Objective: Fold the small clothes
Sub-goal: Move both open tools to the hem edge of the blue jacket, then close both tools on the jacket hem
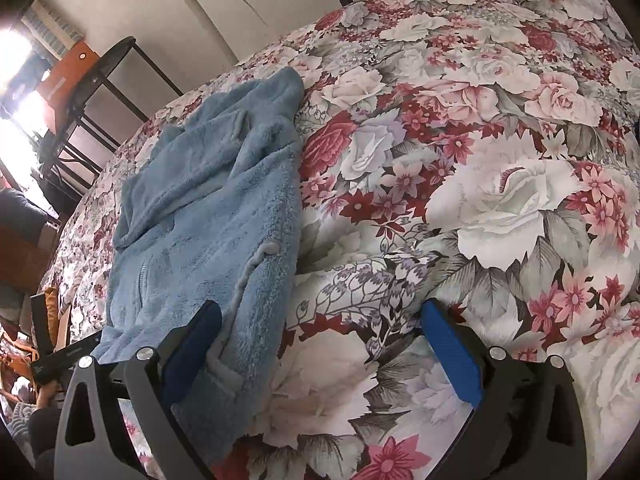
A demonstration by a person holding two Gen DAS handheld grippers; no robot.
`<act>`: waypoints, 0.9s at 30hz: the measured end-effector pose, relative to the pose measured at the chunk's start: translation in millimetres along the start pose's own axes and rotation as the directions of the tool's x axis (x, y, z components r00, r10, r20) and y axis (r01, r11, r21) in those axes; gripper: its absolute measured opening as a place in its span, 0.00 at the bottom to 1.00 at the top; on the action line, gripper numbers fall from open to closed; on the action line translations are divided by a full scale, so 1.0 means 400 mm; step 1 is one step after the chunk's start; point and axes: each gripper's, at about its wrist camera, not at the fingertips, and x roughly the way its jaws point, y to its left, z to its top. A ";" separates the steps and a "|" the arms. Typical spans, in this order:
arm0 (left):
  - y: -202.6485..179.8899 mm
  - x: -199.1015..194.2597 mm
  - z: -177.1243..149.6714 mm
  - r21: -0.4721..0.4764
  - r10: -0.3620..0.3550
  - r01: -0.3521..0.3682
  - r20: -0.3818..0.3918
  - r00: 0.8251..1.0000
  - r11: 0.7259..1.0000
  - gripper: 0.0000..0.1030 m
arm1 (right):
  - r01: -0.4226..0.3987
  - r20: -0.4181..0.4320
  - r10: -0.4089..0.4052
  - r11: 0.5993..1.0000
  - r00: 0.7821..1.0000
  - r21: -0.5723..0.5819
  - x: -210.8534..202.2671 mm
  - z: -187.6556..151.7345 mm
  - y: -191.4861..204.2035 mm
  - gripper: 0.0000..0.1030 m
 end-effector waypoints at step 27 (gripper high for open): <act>-0.024 -0.045 -0.004 -0.162 -0.534 0.512 -0.151 0.832 0.843 0.95 | -0.352 -0.073 0.389 0.887 0.918 0.298 -0.060 0.023 -0.029 0.58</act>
